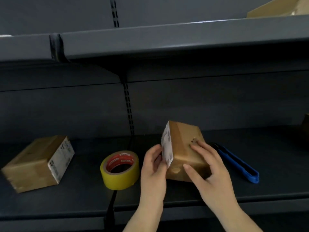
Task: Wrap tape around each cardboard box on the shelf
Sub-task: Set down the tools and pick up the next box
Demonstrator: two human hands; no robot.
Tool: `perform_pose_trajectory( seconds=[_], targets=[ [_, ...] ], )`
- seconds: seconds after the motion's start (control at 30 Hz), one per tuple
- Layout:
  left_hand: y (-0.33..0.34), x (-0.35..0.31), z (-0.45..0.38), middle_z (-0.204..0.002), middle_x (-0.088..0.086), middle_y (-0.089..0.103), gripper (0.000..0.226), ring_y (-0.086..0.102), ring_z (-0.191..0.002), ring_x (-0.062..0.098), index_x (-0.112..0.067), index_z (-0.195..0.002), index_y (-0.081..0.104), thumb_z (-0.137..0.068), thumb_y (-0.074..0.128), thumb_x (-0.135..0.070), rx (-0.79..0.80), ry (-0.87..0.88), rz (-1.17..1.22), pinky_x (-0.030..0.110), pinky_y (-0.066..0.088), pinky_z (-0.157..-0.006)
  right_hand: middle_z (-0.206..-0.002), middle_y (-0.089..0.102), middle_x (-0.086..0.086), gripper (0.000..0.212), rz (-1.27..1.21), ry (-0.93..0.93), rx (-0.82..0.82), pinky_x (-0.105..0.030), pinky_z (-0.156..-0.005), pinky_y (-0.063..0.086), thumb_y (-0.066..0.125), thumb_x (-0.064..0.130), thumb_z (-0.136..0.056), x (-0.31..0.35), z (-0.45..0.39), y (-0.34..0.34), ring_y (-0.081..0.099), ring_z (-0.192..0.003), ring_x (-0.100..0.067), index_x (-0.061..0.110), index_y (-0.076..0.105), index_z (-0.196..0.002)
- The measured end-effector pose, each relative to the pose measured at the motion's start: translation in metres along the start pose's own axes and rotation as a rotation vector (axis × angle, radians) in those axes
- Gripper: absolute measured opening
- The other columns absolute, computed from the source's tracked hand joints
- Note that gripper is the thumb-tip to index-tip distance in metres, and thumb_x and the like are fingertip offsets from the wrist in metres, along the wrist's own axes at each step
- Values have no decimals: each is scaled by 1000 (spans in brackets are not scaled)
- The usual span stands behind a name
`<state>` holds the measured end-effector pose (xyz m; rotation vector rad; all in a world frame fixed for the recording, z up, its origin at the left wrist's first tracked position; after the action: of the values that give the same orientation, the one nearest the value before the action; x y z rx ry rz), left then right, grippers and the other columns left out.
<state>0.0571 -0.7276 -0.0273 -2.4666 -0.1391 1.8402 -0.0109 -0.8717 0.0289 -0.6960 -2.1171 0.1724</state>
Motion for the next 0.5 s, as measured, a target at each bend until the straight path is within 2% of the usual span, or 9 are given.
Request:
perform_pose_trajectory(
  seconds=[0.07, 0.1, 0.13, 0.2, 0.23, 0.27, 0.33, 0.4, 0.5],
  targets=[
    [-1, -7, 1, -120, -7, 61, 48, 58, -111, 11, -35, -125, 47, -90, 46, -2, 20, 58, -142, 42, 49, -95, -125, 41, 30, 42, 147, -23, 29, -23, -96, 37, 68, 38, -73, 0, -1, 3, 41, -119, 1, 45, 54, -112],
    [-3, -12, 4, -118, -8, 61, 50, 58, -109, 9, -35, -123, 47, -89, 46, 0, 36, 72, -189, 41, 50, -94, -124, 47, 23, 43, 257, -45, 20, -33, -95, 41, 69, 38, -72, 1, -2, 3, 45, -117, -7, 39, 57, -113],
    [-5, -20, 8, -117, -10, 60, 49, 57, -108, 7, -38, -121, 47, -88, 46, 0, 42, 92, -226, 38, 50, -94, -123, 52, 14, 45, 377, -72, 3, -41, -91, 43, 69, 39, -70, 3, -2, 4, 49, -115, -15, 34, 59, -114],
    [-14, -42, 20, -117, -23, 54, 46, 50, -109, -8, -46, -114, 43, -87, 49, -9, 39, 147, -306, 23, 45, -96, -121, 58, 4, 51, 538, -94, 5, -48, -86, 43, 72, 40, -67, 6, -4, 6, 54, -111, -24, 30, 60, -115],
    [-22, -52, 23, -117, -30, 49, 44, 46, -107, -15, -50, -113, 40, -86, 52, -16, -2, 198, -387, 16, 41, -94, -120, 59, 1, 53, 584, -97, 12, -50, -86, 43, 75, 39, -65, 7, -6, 8, 55, -110, -27, 29, 60, -115],
    [-33, -63, 25, -115, -30, 46, 42, 44, -104, -15, -46, -118, 39, -85, 53, -23, -83, 271, -507, 15, 39, -91, -120, 59, -2, 56, 617, -98, 27, -53, -88, 42, 77, 37, -64, 6, -8, 11, 55, -111, -29, 27, 60, -116],
    [-56, -83, 25, -114, -17, 53, 40, 51, -103, 1, -32, -121, 43, -83, 55, -36, -272, 371, -800, 27, 42, -89, -127, 55, -4, 60, 641, -97, 84, -56, -95, 37, 77, 35, -67, 5, -15, 17, 48, -119, -30, 27, 57, -122],
    [-73, -82, 17, -113, -6, 57, 50, 53, -104, 17, -24, -120, 45, -80, 53, -53, -353, 218, -1064, 38, 38, -90, -137, 45, 0, 63, 601, -59, 154, -54, -106, 27, 71, 38, -73, 1, -21, 21, 35, -131, -26, 28, 48, -131],
    [-84, -61, 3, -115, 3, 58, 73, 54, -106, 24, -14, -121, 45, -75, 43, -72, -225, -85, -1354, 44, 35, -95, -136, 46, -3, 57, 484, -104, 78, -58, -107, 26, 65, 38, -76, 5, -27, 13, 31, -133, -25, 23, 50, -129]
  ],
)
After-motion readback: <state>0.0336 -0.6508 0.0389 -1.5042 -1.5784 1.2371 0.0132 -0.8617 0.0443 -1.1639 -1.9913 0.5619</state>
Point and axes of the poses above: each hand's wrist, its own z-axis away from the middle knuckle, its own y-axis out of the palm, x = y × z, the point moved 6 cm from there along -z, towards the middle knuckle
